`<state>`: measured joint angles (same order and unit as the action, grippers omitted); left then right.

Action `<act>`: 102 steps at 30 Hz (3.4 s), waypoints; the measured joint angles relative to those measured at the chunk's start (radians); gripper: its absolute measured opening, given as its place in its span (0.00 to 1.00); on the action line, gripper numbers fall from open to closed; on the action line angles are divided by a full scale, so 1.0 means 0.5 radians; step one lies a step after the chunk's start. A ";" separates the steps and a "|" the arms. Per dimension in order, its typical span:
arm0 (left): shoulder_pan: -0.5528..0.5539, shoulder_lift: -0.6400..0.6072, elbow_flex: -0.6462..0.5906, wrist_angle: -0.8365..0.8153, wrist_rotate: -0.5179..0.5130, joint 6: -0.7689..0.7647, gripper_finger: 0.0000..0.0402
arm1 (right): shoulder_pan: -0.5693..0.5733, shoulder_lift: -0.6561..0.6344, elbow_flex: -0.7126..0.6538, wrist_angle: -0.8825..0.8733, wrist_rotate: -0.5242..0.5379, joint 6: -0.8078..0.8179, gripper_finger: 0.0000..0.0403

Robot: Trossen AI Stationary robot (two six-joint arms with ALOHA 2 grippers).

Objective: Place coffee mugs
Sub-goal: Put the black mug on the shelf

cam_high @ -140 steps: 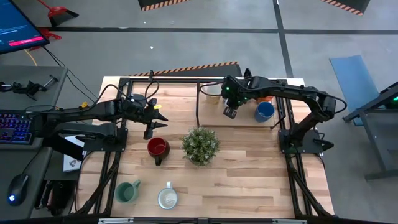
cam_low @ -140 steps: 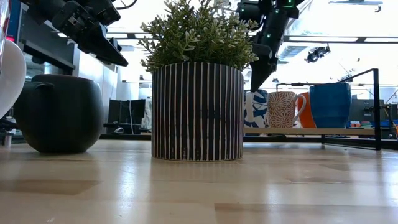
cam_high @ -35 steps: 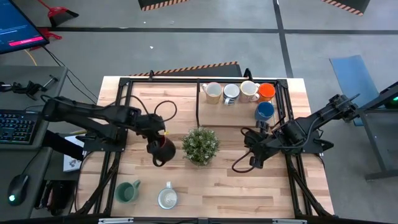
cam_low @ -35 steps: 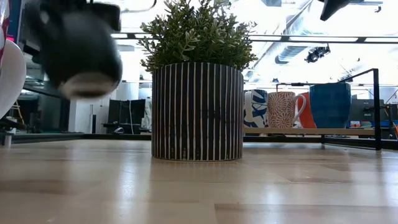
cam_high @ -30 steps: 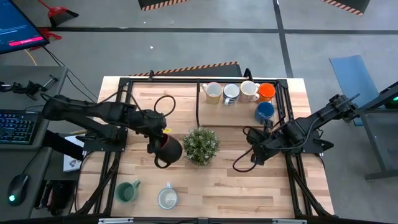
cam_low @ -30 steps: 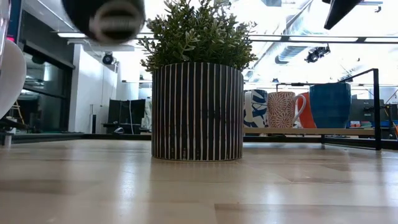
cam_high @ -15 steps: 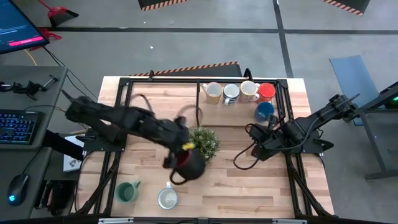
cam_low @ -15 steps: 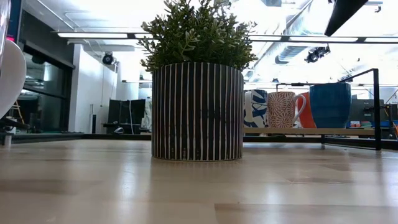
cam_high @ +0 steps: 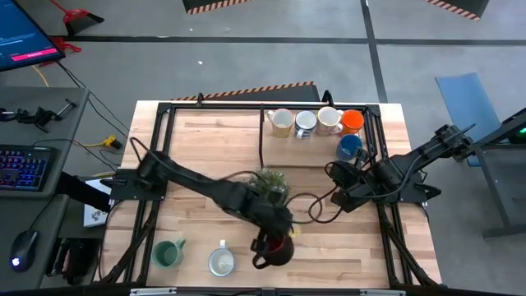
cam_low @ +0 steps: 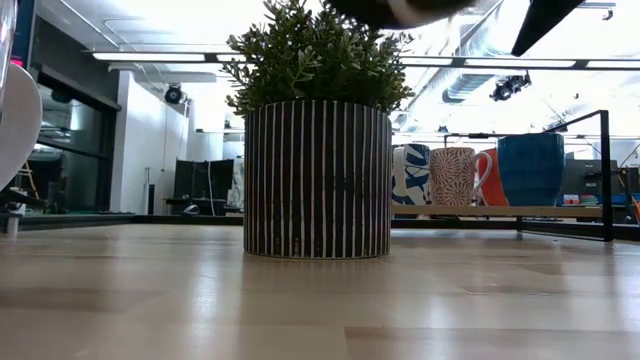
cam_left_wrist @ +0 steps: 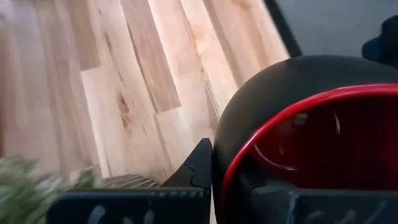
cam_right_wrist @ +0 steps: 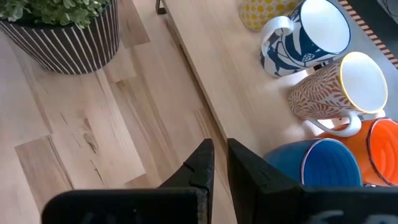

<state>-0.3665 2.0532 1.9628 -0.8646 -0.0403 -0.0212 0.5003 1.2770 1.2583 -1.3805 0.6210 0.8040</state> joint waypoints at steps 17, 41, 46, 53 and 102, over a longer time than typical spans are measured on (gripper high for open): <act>-0.124 0.401 0.106 -0.007 -0.541 -0.097 0.01 | 0.000 0.000 0.000 0.001 -0.058 0.127 0.05; -0.162 0.450 0.102 0.041 -0.380 -0.092 0.12 | 0.000 -0.001 0.001 0.003 -0.060 0.121 0.05; -0.162 0.450 0.102 0.070 -0.365 -0.095 0.13 | 0.000 -0.001 0.001 0.002 -0.060 0.121 0.05; -0.158 0.450 0.102 0.166 -0.357 0.011 0.15 | 0.000 -0.001 0.001 0.002 -0.061 0.120 0.05; -0.712 -1.628 -1.427 -1.161 -0.513 -1.562 0.22 | 0.374 0.041 0.002 0.486 -0.293 -0.035 0.05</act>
<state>-0.7225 1.2392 1.2492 -1.4452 -0.2970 -0.8021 0.6875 1.2976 1.2591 -1.1378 0.4747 0.7865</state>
